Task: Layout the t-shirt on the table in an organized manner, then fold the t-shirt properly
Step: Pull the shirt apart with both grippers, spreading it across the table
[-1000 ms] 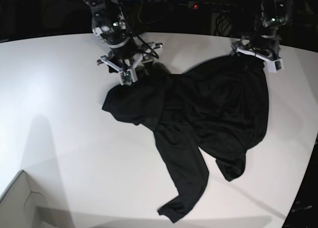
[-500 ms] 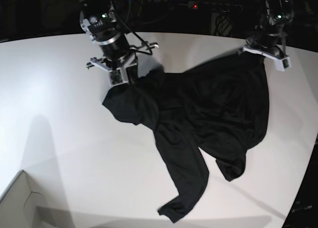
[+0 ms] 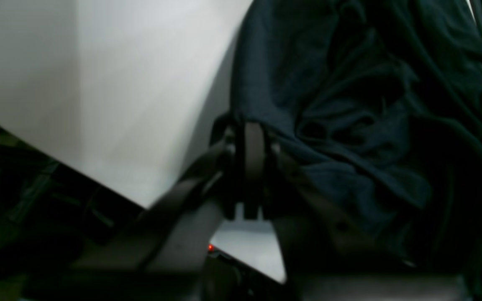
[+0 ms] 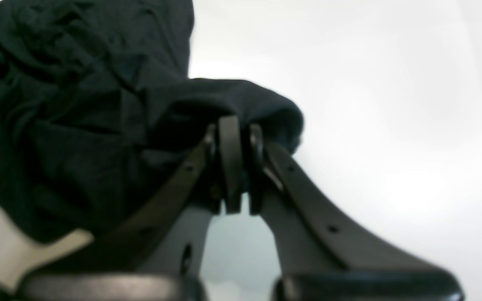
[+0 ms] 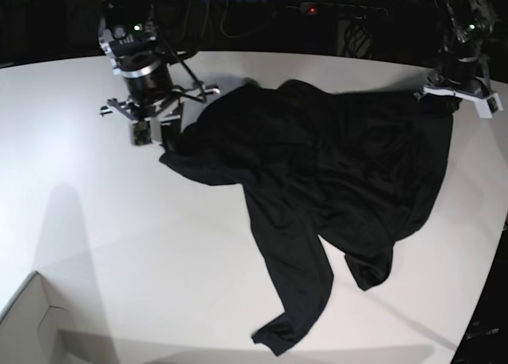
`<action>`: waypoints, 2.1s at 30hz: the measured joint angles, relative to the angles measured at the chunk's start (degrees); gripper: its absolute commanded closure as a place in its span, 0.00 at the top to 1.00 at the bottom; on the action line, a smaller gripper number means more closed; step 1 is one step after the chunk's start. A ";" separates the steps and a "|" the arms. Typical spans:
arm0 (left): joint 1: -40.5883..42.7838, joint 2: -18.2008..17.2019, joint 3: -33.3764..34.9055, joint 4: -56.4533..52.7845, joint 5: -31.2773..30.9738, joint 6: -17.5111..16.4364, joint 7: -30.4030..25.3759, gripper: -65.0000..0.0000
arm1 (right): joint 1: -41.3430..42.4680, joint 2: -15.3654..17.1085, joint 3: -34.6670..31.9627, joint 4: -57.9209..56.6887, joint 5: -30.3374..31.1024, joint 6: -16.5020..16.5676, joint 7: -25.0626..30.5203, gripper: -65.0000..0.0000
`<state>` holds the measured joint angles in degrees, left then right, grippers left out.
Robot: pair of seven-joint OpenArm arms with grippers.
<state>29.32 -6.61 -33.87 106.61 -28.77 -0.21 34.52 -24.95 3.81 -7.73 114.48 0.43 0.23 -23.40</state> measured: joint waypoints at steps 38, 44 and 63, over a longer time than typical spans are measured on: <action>-0.20 2.80 -6.58 -3.37 -0.09 -0.11 6.47 0.33 | 0.00 -3.52 11.52 -5.68 0.02 0.22 -0.79 0.16; -0.35 4.46 -11.08 1.40 -0.79 0.00 10.78 0.44 | -2.29 -3.52 11.52 -5.62 -0.02 0.22 -0.17 0.41; -4.61 4.44 2.38 -0.96 -10.69 0.20 10.60 0.44 | -5.44 -4.63 10.67 -2.60 -0.13 0.20 0.07 0.43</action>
<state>24.71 -2.17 -31.48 105.65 -39.46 -0.01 45.12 -30.39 -0.82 2.94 111.87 0.30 0.43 -23.33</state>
